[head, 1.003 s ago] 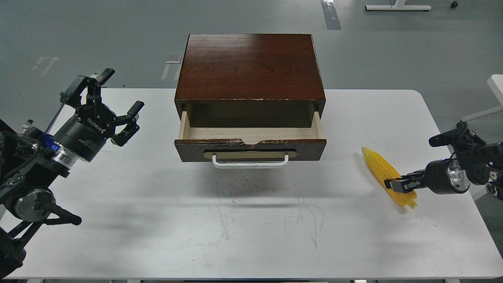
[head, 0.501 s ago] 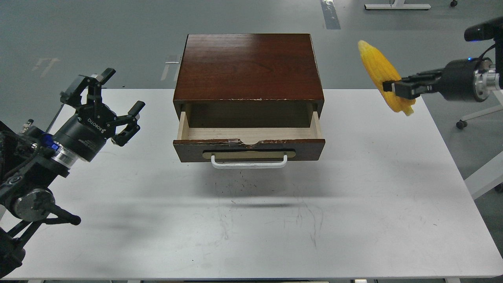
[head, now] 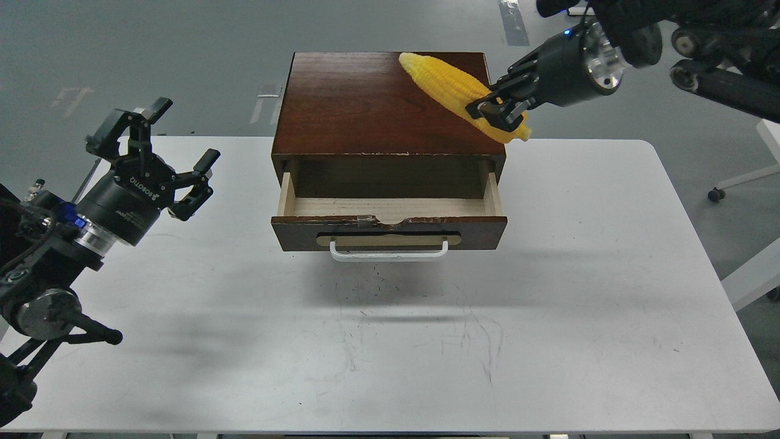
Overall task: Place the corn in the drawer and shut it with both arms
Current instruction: 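Lift the corn cob and carry it over the open drawer, then lower the corn cob into the drawer and open the right gripper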
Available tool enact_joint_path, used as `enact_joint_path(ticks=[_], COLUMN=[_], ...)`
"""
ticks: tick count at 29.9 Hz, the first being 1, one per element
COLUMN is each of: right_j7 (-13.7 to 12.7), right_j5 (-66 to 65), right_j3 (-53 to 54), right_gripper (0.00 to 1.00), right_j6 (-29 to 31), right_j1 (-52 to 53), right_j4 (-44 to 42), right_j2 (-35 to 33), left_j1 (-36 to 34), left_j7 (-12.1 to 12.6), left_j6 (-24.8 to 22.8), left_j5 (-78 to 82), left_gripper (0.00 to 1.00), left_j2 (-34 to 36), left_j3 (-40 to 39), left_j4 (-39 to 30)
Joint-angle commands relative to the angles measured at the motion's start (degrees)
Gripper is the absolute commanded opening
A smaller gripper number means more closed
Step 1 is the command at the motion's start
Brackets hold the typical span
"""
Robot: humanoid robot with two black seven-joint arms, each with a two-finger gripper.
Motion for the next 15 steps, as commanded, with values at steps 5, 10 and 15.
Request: enact_joint_path(ticks=[5, 10, 15], right_j7=[0.0, 0.0, 0.0], right_j5=[-0.7, -0.7, -0.7], right_j3=[-6.7, -11.1, -12.4], right_gripper=[0.04, 0.05, 0.05], right_j6=[-7.8, -12.5, -13.7], right_j1=[2.5, 2.1, -0.1], right_j4=[0.2, -0.4, -2.0], right_j2=[9.6, 14.0, 16.3], left_j1=[0.1, 0.1, 0.1], left_j7=[0.0, -0.1, -0.1], left_j6=[0.0, 0.0, 0.0], left_j5=[0.0, 0.0, 0.0], left_gripper=[1.00, 1.00, 1.00], left_j2=[0.4, 0.4, 0.4], left_j3=[-0.1, -0.1, -0.2], left_j4=[0.0, 0.0, 0.0])
